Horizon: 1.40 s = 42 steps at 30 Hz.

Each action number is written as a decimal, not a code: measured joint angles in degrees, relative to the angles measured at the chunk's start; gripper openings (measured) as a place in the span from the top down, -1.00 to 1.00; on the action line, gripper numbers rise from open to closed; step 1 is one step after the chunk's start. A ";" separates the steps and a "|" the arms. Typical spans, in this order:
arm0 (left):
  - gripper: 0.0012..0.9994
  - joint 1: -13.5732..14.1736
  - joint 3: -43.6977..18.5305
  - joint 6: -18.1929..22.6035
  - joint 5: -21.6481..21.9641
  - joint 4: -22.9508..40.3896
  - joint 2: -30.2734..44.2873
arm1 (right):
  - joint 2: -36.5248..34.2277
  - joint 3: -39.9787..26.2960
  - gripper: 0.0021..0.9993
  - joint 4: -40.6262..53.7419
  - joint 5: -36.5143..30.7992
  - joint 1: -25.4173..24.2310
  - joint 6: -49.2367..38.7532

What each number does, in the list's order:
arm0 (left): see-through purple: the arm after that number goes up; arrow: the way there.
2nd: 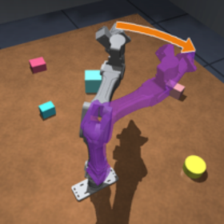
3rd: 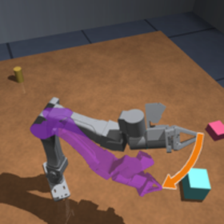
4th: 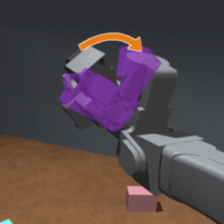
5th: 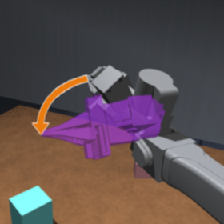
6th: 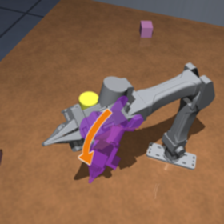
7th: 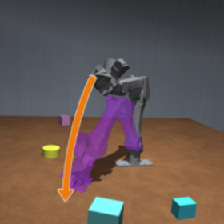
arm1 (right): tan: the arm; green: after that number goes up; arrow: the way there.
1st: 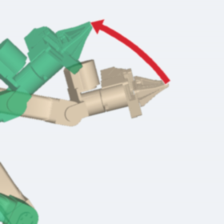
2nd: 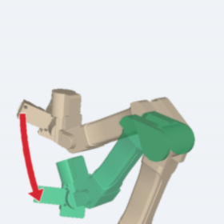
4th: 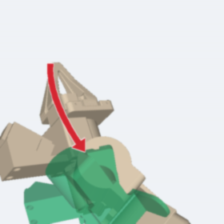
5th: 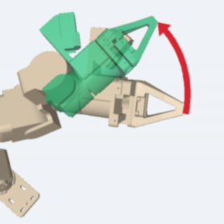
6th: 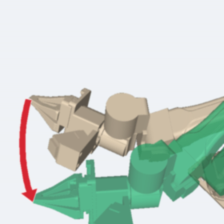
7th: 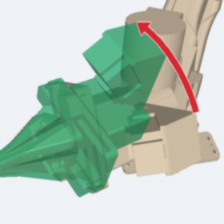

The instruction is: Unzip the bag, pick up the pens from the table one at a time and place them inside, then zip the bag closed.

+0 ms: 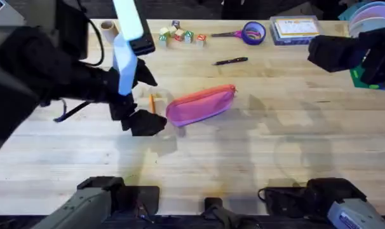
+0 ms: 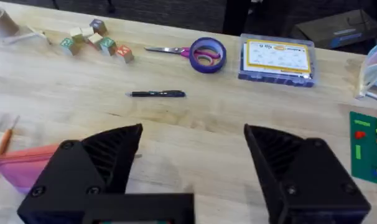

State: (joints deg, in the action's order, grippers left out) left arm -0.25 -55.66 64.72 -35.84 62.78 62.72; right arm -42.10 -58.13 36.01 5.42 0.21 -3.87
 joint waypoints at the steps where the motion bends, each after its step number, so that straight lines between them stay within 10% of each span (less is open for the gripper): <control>1: -0.99 0.00 0.00 0.76 -0.66 -0.25 1.28 | -0.01 0.00 -0.99 0.00 -0.01 0.00 -0.19; 19: -0.99 0.02 0.00 8.66 -11.76 -7.28 25.70 | -0.01 0.00 -1.00 0.02 -0.01 0.00 -3.44; 31: -0.93 0.02 0.00 8.86 -12.65 -7.86 28.35 | -0.01 0.00 -1.00 0.04 -0.01 0.00 -3.48; 34: -0.61 0.02 0.00 8.76 -12.66 -8.05 28.35 | -0.01 0.00 -1.00 0.04 -0.01 0.00 -3.48; 39: 0.82 0.02 0.00 8.97 -12.61 -9.04 28.37 | -0.01 0.00 -1.00 0.04 -0.01 0.00 -3.48; 42: 0.91 0.07 0.00 9.06 -12.54 -9.22 28.37 | -0.01 0.00 -1.00 0.72 -0.01 0.00 -3.48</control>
State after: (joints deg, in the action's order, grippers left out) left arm -0.19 -55.66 73.78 -48.38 53.56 91.09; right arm -42.11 -58.13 36.73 5.41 0.21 -7.35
